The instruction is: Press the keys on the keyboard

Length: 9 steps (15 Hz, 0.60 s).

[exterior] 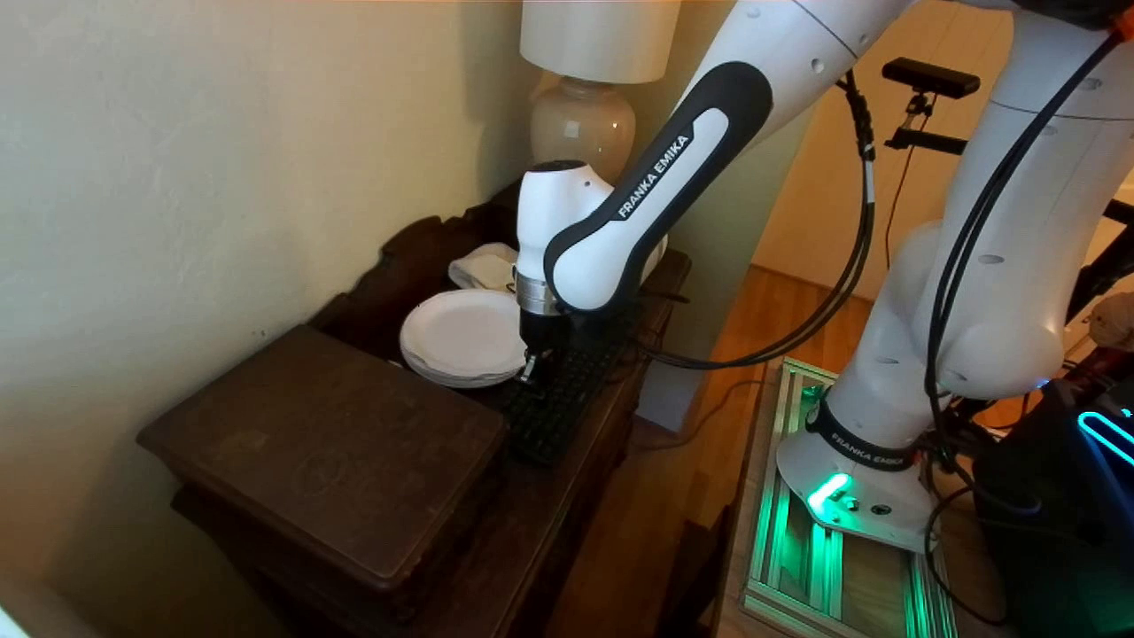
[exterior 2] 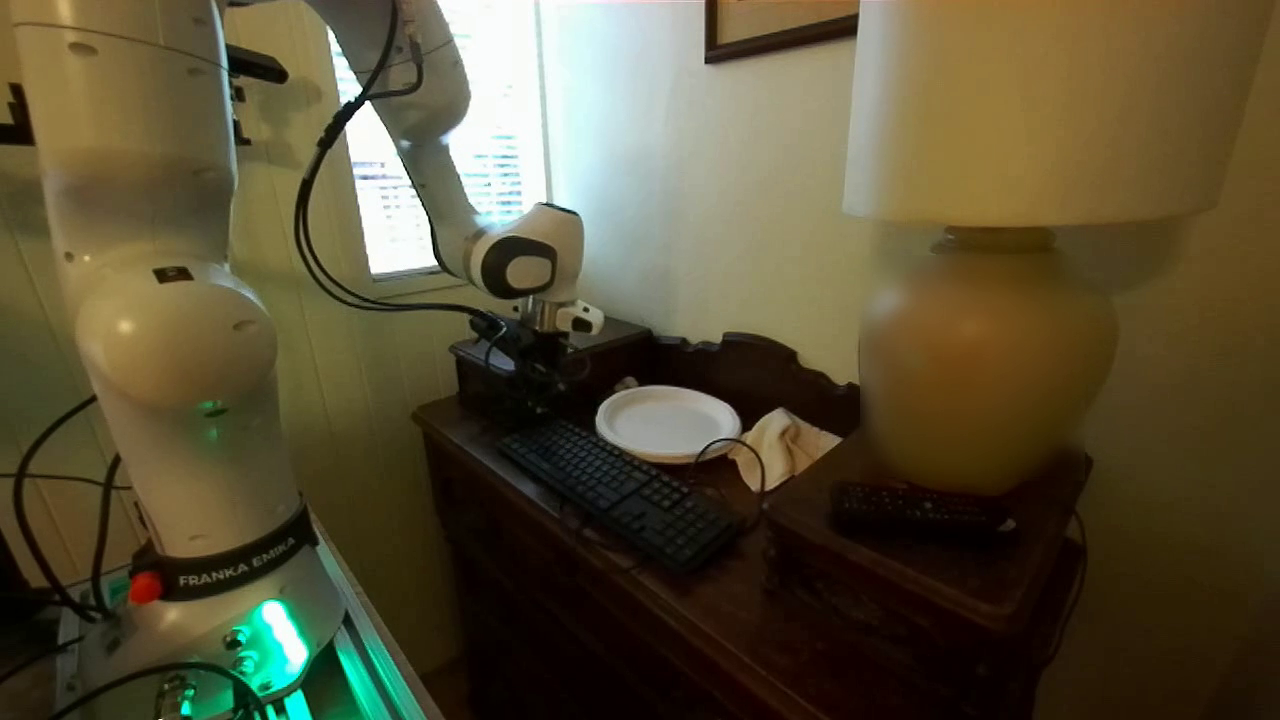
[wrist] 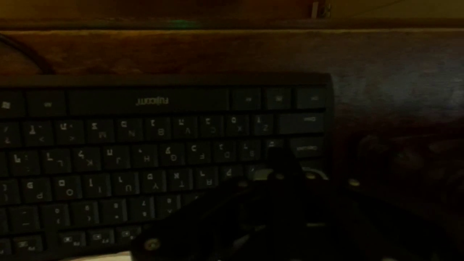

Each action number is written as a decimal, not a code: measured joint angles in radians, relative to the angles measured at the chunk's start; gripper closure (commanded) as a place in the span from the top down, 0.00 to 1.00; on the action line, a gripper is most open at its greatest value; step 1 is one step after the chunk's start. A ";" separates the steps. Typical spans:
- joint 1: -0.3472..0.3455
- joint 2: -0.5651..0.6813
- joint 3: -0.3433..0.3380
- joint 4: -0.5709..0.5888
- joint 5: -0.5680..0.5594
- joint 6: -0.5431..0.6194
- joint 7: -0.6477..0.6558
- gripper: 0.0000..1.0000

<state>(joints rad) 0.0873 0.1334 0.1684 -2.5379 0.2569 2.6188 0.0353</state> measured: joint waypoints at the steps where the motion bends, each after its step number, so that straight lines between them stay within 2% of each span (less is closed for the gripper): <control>1: 0.002 0.003 0.006 0.005 0.014 -0.005 -0.001 0.00; 9: 0.007 0.033 0.011 0.019 0.036 -0.034 0.002 0.00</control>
<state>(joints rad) 0.0942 0.1661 0.1792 -2.5192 0.2926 2.5846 0.0378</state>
